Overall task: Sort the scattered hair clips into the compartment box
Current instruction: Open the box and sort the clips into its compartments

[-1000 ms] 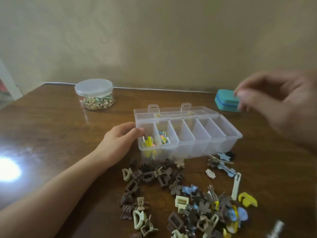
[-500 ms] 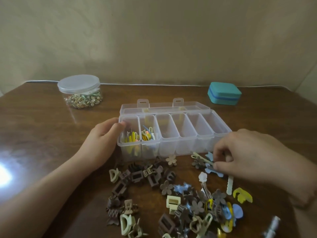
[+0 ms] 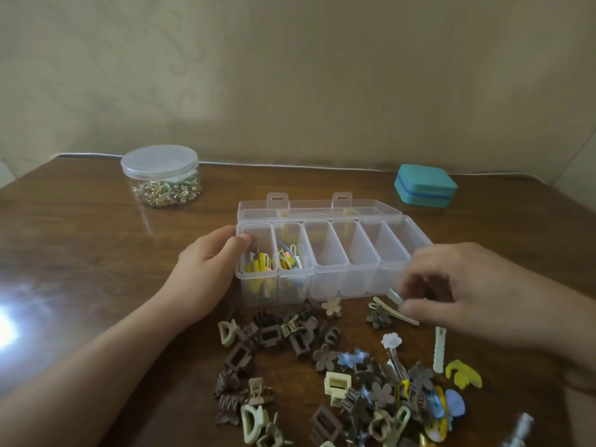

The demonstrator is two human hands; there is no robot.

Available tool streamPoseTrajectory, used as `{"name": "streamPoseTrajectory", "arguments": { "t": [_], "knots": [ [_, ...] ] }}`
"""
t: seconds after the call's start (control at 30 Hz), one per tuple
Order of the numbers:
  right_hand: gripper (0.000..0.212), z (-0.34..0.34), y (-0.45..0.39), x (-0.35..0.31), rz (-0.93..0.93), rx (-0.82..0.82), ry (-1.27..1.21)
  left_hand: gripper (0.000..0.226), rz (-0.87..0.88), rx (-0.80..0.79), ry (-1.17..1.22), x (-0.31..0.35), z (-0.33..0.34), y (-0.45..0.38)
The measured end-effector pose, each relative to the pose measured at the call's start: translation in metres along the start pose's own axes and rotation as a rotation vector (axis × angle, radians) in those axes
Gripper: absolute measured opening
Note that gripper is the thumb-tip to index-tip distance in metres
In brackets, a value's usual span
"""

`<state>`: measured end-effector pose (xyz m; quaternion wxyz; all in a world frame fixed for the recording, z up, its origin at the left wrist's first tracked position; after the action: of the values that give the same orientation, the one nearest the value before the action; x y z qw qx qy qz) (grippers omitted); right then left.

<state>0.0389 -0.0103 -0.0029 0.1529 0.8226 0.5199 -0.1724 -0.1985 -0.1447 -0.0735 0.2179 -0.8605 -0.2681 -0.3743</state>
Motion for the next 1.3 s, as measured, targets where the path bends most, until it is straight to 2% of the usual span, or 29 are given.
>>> {"name": "streamPoseTrajectory", "arguments": {
  "t": [0.07, 0.13, 0.2, 0.27, 0.43, 0.57, 0.73, 0.83, 0.93, 1.0, 1.3],
  "knots": [
    [0.010, -0.005, -0.005, -0.017, -0.140, 0.119, -0.224, 0.056, -0.007, 0.000, 0.004, 0.000, 0.000, 0.000],
    [0.020, -0.007, -0.013, -0.033, -0.218, 0.274, -0.432, 0.054, -0.017, -0.014, 0.009, -0.002, 0.001, 0.000],
    [0.035, -0.006, -0.024, -0.036, -0.222, 0.440, -0.506, 0.053, -0.012, -0.023, 0.013, -0.001, 0.001, 0.000],
    [0.034, 0.000, -0.036, -0.033, -0.187, 0.530, -0.462, 0.055, -0.008, -0.012, 0.002, -0.001, 0.000, 0.000],
    [0.015, 0.017, -0.048, -0.037, -0.200, 0.429, -0.296, 0.057, -0.021, -0.001, -0.007, -0.003, 0.000, -0.001],
    [0.011, -0.005, -0.027, -0.036, -0.228, 0.512, -0.151, 0.052, -0.018, -0.011, -0.006, -0.002, 0.001, -0.001],
    [0.014, 0.002, -0.004, -0.005, 0.091, 0.150, 0.044, 0.051, -0.026, -0.012, -0.009, -0.003, 0.001, -0.001],
    [0.007, 0.008, -0.002, -0.004, 0.154, 0.155, 0.187, 0.047, -0.025, -0.008, -0.010, -0.003, 0.001, -0.001],
    [0.028, 0.019, -0.008, -0.004, 0.178, 0.128, 0.285, 0.051, -0.014, -0.014, -0.009, -0.002, 0.002, -0.001],
    [0.026, 0.025, -0.010, -0.005, 0.163, 0.123, 0.303, 0.056, -0.014, -0.017, -0.005, -0.003, 0.002, -0.001],
    [0.021, 0.028, -0.009, -0.012, 0.123, 0.102, 0.304, 0.054, -0.009, -0.009, 0.001, -0.001, 0.000, -0.001]
  ]
}}
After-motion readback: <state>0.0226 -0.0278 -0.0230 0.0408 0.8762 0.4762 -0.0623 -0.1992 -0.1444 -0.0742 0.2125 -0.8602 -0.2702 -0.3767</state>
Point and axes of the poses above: each hand's wrist, its own y-axis away from the middle knuckle, its own z-axis out of the palm, x = y × z, the point moved 7 cm from there along -y, towards the middle knuckle, and after that the axes turned 12 degrees about -y, right-handed, at the moved point
